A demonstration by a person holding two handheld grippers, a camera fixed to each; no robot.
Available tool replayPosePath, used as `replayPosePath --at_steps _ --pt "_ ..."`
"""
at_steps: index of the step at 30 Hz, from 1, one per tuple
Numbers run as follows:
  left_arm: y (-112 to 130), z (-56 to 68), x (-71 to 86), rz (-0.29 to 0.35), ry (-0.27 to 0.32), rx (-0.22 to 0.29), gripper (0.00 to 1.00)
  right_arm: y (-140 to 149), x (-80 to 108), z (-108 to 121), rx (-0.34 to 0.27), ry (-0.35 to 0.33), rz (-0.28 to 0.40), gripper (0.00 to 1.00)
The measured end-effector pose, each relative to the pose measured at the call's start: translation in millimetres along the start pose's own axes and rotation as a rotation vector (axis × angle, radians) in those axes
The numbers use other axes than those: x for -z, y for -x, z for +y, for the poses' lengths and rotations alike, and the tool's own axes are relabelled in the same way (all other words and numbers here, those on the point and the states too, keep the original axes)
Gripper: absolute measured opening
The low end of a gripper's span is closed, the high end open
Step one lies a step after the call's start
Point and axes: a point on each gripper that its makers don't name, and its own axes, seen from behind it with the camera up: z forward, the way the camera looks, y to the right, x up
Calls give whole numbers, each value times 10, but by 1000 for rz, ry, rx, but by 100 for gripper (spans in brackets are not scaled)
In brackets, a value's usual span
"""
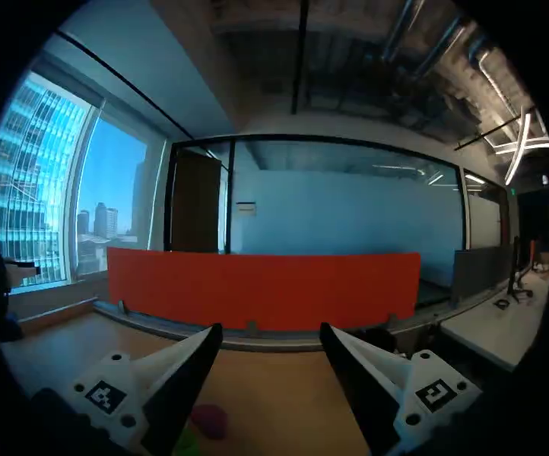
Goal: Pour water
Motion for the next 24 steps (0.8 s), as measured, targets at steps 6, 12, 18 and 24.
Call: replayPosePath --at_steps 6,12,18,24 --pt "12 104 -37 -20 59 3 99 -21 -7 -72 -19 -56 -6 99" --pt "25 336 -59 -40 184 30 99 -53 27 -226 -10 -162 -1 99" --pt "58 522 -34 -62 290 81 99 -90 61 -474 12 -292 3 99" --pt "28 676 5 -55 385 94 99 -127 128 -792 3 -435 -1 99"
